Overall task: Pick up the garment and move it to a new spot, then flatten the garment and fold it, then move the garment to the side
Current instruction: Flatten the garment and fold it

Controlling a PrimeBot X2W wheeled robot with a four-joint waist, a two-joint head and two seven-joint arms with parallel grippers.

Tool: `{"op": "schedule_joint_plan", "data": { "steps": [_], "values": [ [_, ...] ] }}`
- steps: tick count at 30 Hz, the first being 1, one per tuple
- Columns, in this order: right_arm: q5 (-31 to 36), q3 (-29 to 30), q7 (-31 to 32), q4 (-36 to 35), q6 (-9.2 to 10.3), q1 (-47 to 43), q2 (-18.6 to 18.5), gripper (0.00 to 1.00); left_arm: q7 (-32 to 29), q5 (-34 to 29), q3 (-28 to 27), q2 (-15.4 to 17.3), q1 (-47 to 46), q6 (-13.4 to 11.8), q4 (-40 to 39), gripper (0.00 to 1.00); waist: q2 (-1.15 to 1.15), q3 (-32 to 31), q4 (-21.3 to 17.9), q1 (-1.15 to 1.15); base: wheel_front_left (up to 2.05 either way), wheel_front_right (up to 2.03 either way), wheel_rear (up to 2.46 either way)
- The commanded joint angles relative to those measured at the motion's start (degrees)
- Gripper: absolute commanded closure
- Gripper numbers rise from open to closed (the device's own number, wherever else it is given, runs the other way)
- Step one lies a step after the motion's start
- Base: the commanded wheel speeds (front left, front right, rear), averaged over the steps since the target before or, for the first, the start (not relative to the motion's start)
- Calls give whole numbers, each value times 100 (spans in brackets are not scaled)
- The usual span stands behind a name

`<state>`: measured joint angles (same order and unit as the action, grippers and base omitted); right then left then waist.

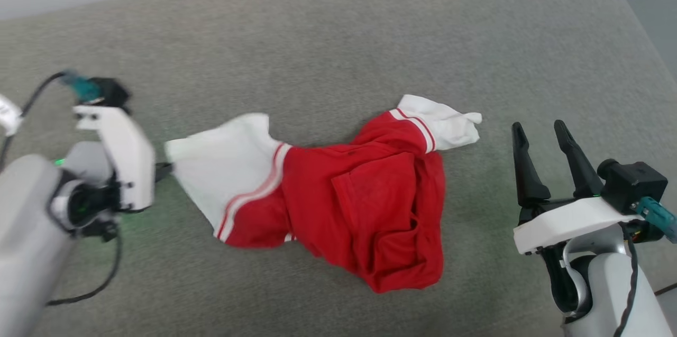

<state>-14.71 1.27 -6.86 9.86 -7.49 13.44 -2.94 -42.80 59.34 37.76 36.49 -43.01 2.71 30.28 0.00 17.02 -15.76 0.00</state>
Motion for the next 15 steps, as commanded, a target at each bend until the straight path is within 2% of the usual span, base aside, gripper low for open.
{"op": "schedule_joint_plan", "data": {
  "steps": [1,6,12,15],
  "values": [
    [49,13,41,-12,0,-43,5,0,41,14,-81,202,182,-110,-47,100,0,-101,109,0,0,0,0],
    [170,135,167,-123,0,-123,3,0,198,194,-396,641,516,-384,-454,100,0,-250,286,0,0,0,0],
    [210,192,296,-219,0,-235,3,0,230,312,-612,1226,1167,-830,-844,100,0,-390,423,0,0,0,0],
    [213,194,345,-286,0,-249,3,0,256,390,-686,1352,1450,-970,-1026,100,0,-433,482,0,0,0,0]
  ]
}}
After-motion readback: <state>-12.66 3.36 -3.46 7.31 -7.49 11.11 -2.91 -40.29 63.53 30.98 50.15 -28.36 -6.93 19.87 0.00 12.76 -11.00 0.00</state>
